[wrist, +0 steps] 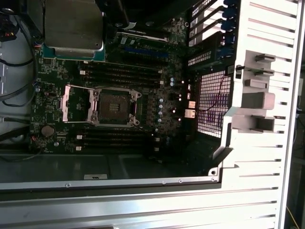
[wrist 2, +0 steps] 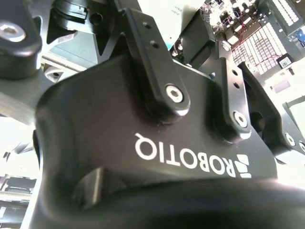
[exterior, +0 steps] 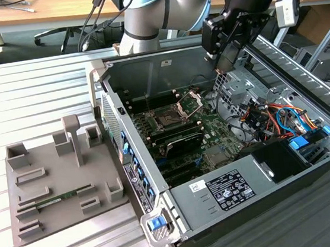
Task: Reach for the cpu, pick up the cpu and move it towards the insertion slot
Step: 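Pick up the cpu and move it towards the insertion slot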
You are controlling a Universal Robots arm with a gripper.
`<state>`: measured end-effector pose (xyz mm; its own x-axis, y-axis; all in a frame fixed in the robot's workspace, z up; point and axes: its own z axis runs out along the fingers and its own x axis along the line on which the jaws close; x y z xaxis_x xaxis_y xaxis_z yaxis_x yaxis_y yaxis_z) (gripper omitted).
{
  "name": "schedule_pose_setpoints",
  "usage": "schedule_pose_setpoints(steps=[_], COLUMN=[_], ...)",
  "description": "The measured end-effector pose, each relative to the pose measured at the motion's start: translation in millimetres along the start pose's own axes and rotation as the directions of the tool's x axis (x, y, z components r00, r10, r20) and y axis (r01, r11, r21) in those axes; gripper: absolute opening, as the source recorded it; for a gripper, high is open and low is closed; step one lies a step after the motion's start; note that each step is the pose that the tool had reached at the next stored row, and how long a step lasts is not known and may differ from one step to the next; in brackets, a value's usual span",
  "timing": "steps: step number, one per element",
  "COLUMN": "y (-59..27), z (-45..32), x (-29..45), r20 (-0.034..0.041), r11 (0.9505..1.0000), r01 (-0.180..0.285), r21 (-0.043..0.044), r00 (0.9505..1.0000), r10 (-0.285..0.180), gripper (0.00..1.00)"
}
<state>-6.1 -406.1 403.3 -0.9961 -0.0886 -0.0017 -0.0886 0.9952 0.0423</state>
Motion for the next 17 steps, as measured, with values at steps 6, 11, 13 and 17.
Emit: schedule_pose_setpoints(steps=[6,11,13,17], y=[0.0,0.1,0.1,0.2], z=[1.3,2.0,2.6,3.4], x=[0.7,2.0,2.9,3.9], r20=[0.0001,0.0000,0.0000,0.0000], r11=[1.0000,1.0000,1.0000,1.0000], r01=[0.000,0.000,0.000,0.000], r21=[0.0000,0.0000,0.0000,0.0000], r00=[1.0000,1.0000,1.0000,1.0000], r10=[0.000,0.000,0.000,0.000], gripper=[0.55,0.55,0.55,0.55])
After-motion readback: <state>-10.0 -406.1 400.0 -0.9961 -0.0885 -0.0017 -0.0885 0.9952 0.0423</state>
